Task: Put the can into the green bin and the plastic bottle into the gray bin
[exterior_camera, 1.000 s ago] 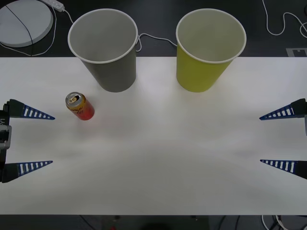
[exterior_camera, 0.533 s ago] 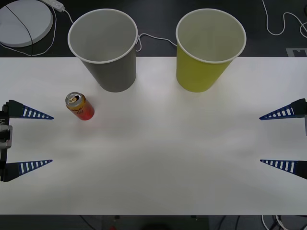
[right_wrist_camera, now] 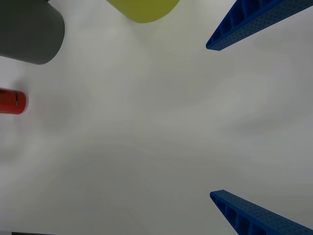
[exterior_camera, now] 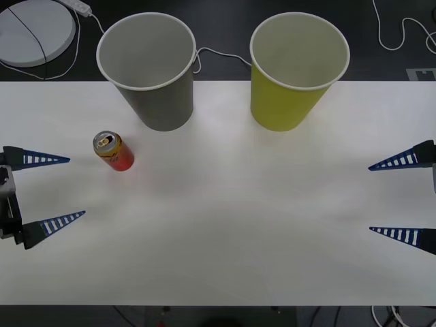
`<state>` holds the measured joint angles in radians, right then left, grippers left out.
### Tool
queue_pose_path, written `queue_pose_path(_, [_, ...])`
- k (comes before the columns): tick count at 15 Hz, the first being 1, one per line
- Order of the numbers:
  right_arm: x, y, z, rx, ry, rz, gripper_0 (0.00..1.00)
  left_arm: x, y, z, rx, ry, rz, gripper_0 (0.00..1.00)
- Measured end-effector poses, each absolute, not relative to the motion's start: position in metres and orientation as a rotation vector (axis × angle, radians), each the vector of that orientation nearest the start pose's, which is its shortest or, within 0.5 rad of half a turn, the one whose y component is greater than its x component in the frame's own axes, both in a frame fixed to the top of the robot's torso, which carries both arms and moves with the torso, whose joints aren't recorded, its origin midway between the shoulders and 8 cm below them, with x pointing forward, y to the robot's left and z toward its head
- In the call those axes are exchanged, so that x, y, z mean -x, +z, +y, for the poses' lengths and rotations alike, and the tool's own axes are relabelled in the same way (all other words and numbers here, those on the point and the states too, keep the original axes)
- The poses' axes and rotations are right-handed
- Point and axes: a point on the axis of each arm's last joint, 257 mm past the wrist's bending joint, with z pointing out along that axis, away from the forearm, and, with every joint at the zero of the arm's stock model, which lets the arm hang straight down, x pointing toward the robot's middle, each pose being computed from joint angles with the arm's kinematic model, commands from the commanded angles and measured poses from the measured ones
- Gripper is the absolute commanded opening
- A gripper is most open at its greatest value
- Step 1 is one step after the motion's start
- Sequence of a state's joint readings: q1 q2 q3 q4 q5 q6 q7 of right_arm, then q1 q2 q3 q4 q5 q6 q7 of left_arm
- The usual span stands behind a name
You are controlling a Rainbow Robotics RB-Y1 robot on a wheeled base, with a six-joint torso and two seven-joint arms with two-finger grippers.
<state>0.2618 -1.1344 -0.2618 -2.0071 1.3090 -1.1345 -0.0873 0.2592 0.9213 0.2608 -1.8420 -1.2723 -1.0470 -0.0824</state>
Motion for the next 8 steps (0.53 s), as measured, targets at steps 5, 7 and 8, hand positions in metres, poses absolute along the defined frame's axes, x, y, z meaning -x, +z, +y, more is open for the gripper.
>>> queue_pose_path(5, [-0.341, -0.167, -0.286, 1.634, 0.209, 1.596, 1.00, -0.396, -0.193, 0.319, -1.126, -0.169, 1.596, 1.00])
queue_pose_path(7, [-0.341, -0.167, -0.286, 1.634, 0.209, 1.596, 1.00, -0.402, -0.196, 0.322, -1.045, -0.173, 1.606, 1.00])
queue_pose_path(8, [-0.341, -0.167, -0.286, 1.634, 0.209, 1.596, 1.00, -0.405, -0.198, 0.322, -1.004, -0.176, 1.608, 1.00])
